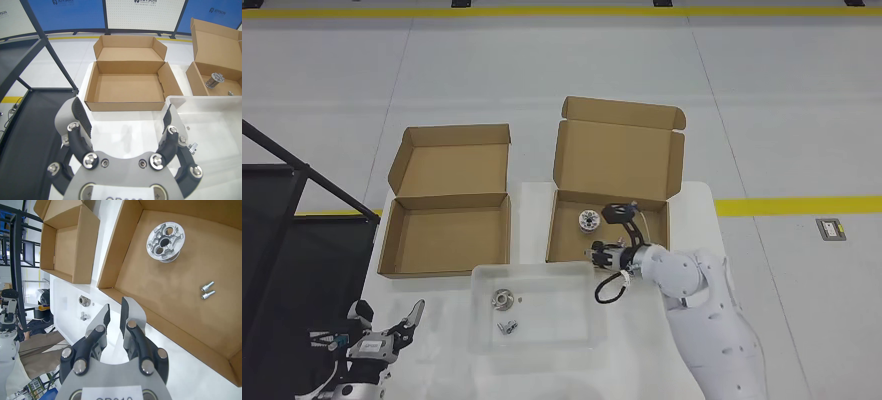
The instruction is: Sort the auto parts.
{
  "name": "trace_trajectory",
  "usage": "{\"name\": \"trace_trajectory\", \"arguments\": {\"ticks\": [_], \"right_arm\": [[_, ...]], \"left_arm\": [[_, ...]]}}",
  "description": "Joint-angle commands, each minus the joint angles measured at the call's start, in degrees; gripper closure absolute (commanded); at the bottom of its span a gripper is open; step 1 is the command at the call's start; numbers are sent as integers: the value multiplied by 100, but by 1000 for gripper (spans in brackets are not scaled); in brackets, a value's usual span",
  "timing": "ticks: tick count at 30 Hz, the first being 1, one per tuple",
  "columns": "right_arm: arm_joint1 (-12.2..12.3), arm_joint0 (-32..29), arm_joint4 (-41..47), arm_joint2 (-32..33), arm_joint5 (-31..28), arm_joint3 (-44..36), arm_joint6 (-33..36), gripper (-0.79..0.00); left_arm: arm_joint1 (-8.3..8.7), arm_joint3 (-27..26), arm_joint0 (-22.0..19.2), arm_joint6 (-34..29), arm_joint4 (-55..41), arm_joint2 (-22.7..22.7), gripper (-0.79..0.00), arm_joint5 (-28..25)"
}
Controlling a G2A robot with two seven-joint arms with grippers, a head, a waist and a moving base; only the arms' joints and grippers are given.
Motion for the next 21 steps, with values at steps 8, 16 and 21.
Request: {"name": "trace_trajectory", "arguments": {"ticks": [8, 16, 21], "right_arm": [[44, 312, 107, -115, -18, 634, -272, -163], [112, 367, 277, -248, -349, 728, 112, -197], [160, 301, 370, -270, -396, 584, 171, -197]], "left_arm": [[0, 0, 0, 0, 0, 0, -785, 0], [0, 0, 0, 0, 0, 0, -785, 0], [0, 0, 0, 0, 0, 0, -785, 0]]}}
